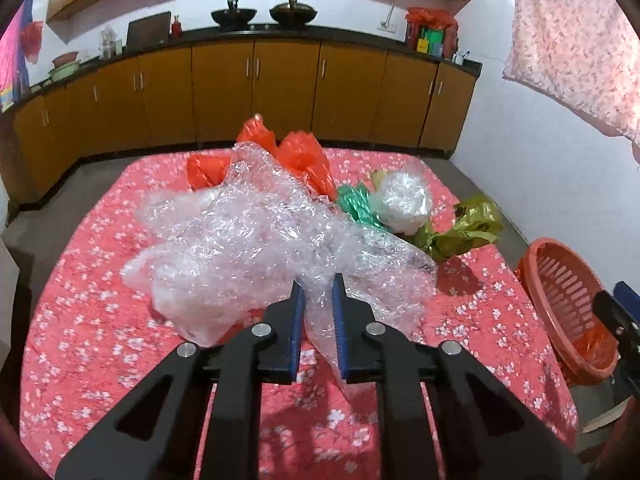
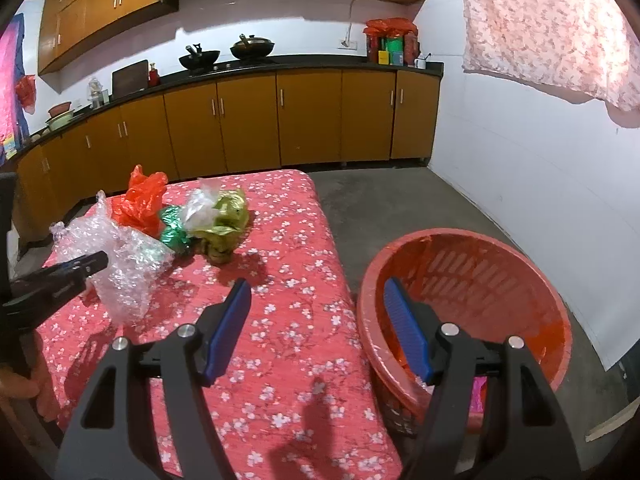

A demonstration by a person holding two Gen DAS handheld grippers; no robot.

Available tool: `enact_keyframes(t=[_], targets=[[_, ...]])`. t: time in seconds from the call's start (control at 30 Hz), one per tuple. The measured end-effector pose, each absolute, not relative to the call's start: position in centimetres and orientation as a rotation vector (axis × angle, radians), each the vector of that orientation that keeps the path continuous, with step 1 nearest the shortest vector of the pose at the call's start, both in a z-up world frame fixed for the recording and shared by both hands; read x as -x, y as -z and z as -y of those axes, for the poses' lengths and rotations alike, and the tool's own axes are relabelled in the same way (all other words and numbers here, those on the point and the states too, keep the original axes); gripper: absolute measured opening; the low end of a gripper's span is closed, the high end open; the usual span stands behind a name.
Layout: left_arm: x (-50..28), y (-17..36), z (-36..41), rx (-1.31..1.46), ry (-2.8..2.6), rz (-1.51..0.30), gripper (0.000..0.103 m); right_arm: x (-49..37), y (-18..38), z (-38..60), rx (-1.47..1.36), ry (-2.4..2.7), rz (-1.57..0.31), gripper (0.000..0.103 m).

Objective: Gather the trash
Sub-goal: 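Move both tools back to the table and grasp bubble wrap with the left tool, then lift the bubble wrap with the left tool while the right tool grasps the olive green bag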

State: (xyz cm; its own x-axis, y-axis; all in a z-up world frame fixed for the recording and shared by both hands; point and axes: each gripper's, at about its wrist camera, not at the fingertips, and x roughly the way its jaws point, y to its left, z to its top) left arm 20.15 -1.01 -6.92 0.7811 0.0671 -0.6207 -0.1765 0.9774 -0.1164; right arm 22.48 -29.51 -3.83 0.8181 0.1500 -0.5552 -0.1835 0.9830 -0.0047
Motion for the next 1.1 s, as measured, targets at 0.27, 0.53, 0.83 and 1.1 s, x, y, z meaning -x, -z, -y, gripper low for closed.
enact_keyframes(t=[0.27, 0.53, 0.83, 1.1], targets=[[-17.6, 4.4, -0.3, 0.168, -0.117, -0.589, 0.012, -22.4, 3.4, 27.6, 0.068, -0.21, -0.577, 0.068], [-16.2, 2.6, -3.7, 0.17, -0.185, -0.527, 0.012, -24.2, 3.7, 24.9, 0.038, -0.254, -0.592, 0.066], [-16.9, 3.3, -6.7, 0.151, -0.26, -0.524, 0.012, -28.5, 5.5, 20.6, 0.061, -0.267, -0.603, 0.065], [-17.0, 3.3, -7.9, 0.141, -0.269, -0.513, 0.012, -31.8, 6.9, 19.0, 0.07, -0.264, -0.644, 0.046]])
